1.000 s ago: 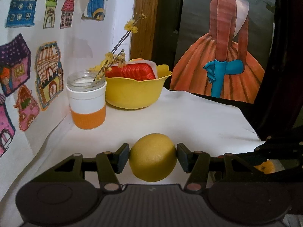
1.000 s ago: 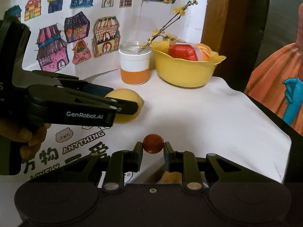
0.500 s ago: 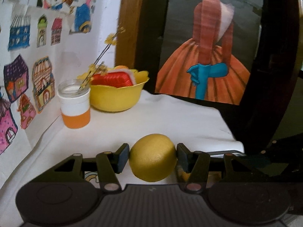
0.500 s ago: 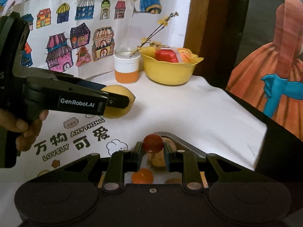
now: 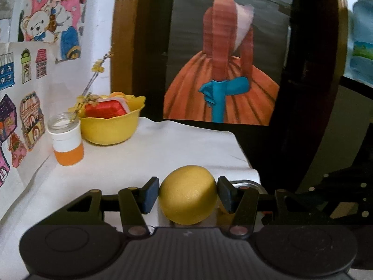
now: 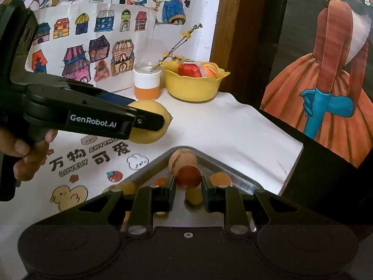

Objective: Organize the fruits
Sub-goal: 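Carry the yellow fruit with left tool while right tool carries the tomato to the tray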

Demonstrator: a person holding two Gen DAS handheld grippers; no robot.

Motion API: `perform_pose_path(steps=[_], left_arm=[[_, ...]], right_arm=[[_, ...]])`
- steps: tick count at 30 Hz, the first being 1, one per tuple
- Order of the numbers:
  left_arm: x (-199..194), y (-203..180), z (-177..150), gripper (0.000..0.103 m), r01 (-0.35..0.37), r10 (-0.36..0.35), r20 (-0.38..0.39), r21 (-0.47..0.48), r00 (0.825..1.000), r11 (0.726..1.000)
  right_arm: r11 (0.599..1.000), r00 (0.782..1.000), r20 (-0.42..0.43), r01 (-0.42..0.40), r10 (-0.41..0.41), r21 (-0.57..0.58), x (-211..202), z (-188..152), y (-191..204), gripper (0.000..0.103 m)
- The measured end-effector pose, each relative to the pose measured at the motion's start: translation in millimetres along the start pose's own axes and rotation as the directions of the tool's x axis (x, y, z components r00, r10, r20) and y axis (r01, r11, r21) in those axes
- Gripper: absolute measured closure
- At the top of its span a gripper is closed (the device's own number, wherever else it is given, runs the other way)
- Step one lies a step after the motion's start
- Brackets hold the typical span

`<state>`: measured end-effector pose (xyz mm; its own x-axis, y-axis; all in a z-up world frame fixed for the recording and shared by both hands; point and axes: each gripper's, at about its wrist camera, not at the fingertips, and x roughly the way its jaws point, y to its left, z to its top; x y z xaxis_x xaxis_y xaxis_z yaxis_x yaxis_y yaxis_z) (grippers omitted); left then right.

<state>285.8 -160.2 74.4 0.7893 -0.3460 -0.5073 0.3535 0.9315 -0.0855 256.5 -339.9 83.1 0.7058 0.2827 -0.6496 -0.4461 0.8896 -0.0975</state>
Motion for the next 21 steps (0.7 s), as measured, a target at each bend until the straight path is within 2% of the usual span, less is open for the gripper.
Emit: perform_pose_path(steps=[12,21], left_arm=[[-7,-35,-25,0.044,0.069,-0.066,-0.067,0.056,0.996,0.996],[-6,-52,-40,0.044,0.097,-0.088,-0.104,0.083,0.991,0.992]], right_arm=[[1.0,1.0,-0.03,-0.008,0.008,-0.005,-20,-32,6,0.078],[1.0,0.998,-0.068,-0.004,0.006,0.028,-21,-54,1,0.078]])
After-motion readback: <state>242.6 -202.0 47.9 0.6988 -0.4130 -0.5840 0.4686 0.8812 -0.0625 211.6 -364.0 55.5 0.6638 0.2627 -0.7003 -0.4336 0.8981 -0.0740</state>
